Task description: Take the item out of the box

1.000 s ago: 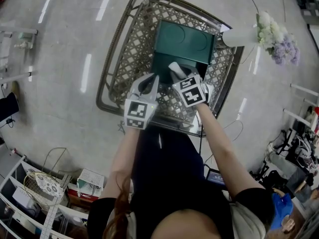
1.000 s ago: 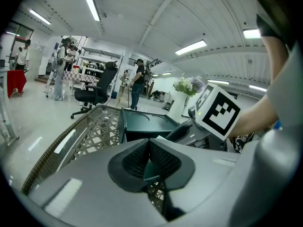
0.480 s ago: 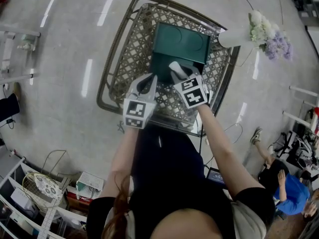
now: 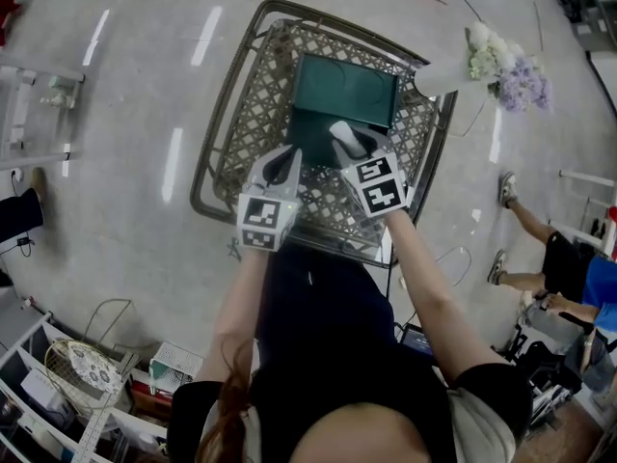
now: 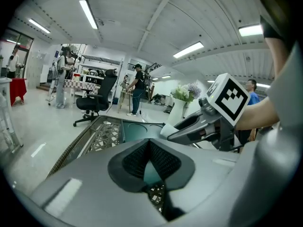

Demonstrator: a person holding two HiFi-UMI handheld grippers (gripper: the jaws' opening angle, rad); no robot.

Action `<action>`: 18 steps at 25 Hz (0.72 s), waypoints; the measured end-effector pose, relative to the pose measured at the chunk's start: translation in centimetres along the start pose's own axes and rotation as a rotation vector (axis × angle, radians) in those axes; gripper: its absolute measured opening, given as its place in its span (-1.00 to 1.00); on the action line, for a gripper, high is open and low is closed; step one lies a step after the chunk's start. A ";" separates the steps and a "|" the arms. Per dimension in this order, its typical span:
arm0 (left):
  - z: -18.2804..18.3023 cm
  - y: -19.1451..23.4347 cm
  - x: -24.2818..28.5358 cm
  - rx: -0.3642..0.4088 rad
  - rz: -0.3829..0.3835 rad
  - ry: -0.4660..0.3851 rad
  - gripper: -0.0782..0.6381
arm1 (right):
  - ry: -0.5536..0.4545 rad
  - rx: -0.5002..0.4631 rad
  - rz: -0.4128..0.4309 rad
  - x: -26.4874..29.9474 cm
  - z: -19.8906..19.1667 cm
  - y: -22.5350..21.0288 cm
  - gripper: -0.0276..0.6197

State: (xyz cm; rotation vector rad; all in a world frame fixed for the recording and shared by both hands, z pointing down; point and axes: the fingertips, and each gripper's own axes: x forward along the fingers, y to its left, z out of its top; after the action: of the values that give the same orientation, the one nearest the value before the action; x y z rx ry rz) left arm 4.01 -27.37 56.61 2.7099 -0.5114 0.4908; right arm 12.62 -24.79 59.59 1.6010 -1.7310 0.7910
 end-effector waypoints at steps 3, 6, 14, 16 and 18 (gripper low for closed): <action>0.5 -0.1 -0.2 0.003 0.004 -0.005 -0.75 | -0.024 0.007 -0.010 -0.9 0.5 -0.2 -0.49; 1.0 -0.4 -0.4 0.003 0.005 -0.012 -0.75 | -0.048 0.015 -0.018 -1.9 0.7 -0.5 -0.49; 2.8 -1.3 -0.9 0.004 0.009 -0.035 -0.75 | -0.120 0.059 -0.005 -4.9 1.9 -0.8 -0.48; 3.2 -1.6 -1.1 0.006 0.011 -0.040 -0.75 | -0.142 0.071 -0.001 -5.7 2.3 -0.9 -0.48; 3.5 -2.0 -1.2 0.001 0.011 -0.048 -0.75 | -0.159 0.082 0.006 -6.5 2.6 -1.1 -0.48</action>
State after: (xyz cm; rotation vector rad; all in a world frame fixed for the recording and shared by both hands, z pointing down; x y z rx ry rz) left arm 4.74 -26.65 52.51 2.7269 -0.5388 0.4298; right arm 13.85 -22.92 52.89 1.7565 -1.8358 0.7641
